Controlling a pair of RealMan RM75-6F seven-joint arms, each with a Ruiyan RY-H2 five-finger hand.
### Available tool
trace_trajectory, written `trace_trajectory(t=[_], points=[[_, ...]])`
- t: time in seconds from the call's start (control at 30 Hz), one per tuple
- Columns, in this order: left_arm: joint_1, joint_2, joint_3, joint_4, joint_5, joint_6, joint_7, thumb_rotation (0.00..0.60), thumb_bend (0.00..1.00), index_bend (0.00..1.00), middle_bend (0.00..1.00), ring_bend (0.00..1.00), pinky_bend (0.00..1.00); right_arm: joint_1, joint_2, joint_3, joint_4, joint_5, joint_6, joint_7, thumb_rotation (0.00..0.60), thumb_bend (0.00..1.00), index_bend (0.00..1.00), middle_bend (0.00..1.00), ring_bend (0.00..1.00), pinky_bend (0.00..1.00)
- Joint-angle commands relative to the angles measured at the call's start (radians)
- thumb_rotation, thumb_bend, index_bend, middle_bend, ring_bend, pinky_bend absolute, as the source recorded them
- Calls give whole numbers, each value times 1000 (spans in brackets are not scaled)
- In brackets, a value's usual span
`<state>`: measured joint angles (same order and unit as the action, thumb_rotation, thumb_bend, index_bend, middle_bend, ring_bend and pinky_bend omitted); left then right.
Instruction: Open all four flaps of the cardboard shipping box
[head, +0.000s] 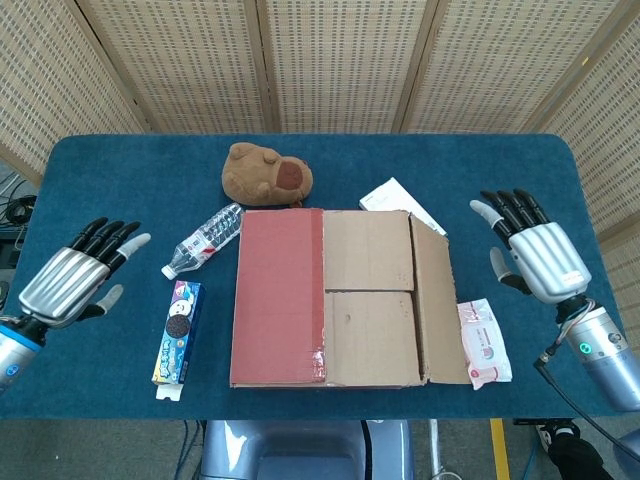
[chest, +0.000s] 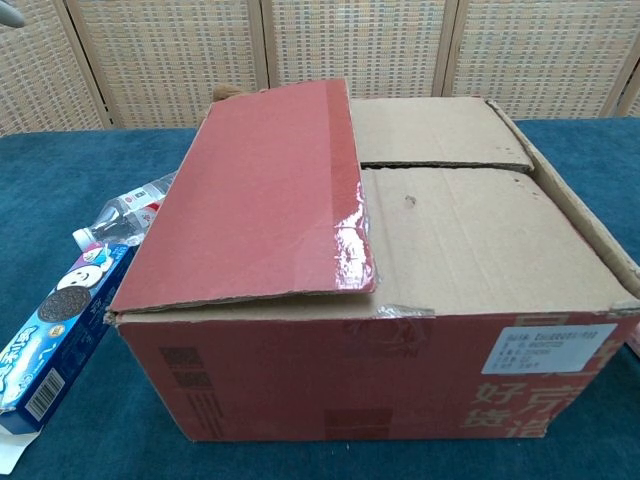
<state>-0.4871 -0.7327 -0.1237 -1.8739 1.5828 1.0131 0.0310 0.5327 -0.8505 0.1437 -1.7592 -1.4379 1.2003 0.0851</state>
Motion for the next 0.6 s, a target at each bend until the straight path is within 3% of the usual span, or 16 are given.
trace_trajectory(t=[0.03,0.2,0.4,0.6], points=[[-73,20,-14,6,50,-77,-73,600,614,0,0,0,0,-22,-7,-8,-20,12,15,-31,600,672,62,40,0,22],[-189,3,-29,29,112,-181,-189,600,763,0,0,0,0,-55,-17,-19,-46,31,33,-69,600,672,59,36,0,22],[-325,-47,-39,66,177,-281,-288,600,835,3,0,0,0,-83,-35,-25,-51,30,56,-101,600,672,59,35,0,22],[-436,-123,-55,104,174,-349,-330,600,863,133,55,0,0,-99,-49,-29,-50,16,63,-113,600,672,59,36,0,22]])
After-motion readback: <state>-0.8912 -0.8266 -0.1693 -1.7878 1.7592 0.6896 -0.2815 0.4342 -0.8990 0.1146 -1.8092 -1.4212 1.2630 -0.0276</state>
